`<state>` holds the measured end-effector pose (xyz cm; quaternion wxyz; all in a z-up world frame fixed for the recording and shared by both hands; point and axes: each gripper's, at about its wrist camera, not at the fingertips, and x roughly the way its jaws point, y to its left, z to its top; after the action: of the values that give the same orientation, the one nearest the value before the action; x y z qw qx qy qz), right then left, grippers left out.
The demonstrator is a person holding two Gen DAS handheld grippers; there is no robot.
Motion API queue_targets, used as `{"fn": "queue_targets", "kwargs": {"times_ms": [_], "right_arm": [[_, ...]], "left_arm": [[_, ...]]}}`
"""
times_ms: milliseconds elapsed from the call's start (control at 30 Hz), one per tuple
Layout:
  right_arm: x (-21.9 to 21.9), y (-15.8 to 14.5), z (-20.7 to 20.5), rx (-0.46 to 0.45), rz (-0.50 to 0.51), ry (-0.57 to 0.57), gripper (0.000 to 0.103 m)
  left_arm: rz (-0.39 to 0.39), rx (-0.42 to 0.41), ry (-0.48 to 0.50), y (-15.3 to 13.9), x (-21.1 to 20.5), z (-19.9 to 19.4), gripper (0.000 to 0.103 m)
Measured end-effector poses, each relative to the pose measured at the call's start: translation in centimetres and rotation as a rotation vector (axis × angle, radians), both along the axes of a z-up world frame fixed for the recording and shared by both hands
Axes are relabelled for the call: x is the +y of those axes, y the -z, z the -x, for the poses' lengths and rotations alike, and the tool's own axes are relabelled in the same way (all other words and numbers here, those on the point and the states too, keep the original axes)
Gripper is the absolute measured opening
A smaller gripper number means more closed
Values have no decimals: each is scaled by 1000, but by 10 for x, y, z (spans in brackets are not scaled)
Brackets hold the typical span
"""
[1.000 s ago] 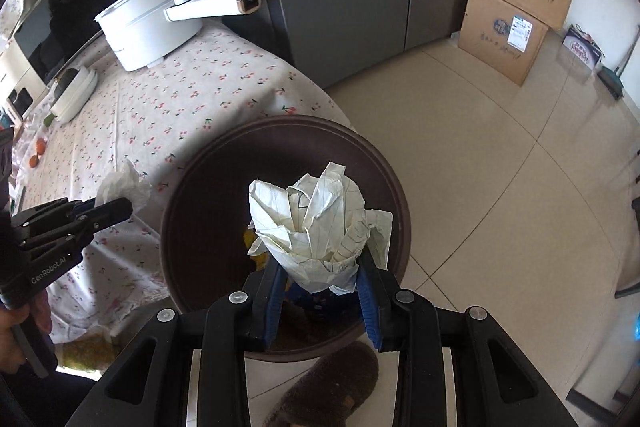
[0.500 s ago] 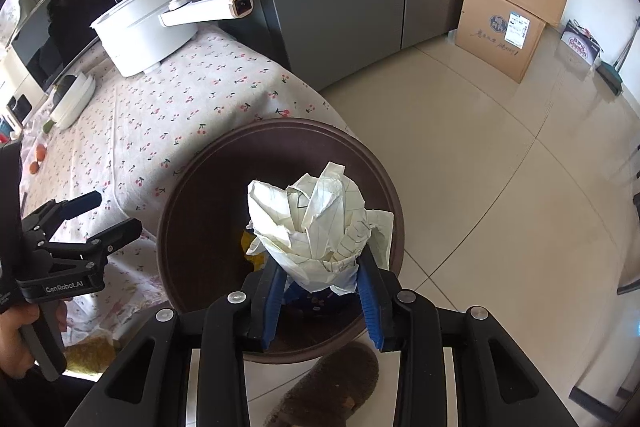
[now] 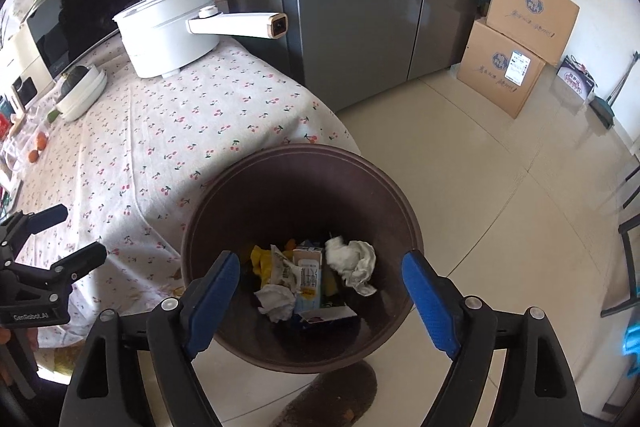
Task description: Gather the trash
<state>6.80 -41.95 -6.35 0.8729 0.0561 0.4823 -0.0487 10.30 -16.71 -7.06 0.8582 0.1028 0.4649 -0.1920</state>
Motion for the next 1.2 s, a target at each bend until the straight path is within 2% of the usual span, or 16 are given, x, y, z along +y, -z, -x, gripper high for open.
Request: {"fn": "queue_targets", "kwargs": {"times_ms": [200,333,533,667,833,967,1200], "right_arm": [[34,-17,16,-45,32,-35,89],[59,-27,30,-58,68,-61,103],[87,-45,62,-169,28,-83,103],[106,-52,81,-251,90,-90,103],[123,-62,92,-338,144,-118,103],[129,-63,89,-350,128,-135,103],[130,-57,85,-323,100,-128,103]], "left_arm": [[25,-40,-74,-18,35,24,102],[33,-71,-151,-27,59,43,102],[34,-165,-263,-43,90,72,102],[43,-230,-332,-51,110,90,102],[55,-282,-358,-58,116,100,102],[52,-349,-386,-64,117,107,102],[84,-346,-402,-64,118,107,102]]}}
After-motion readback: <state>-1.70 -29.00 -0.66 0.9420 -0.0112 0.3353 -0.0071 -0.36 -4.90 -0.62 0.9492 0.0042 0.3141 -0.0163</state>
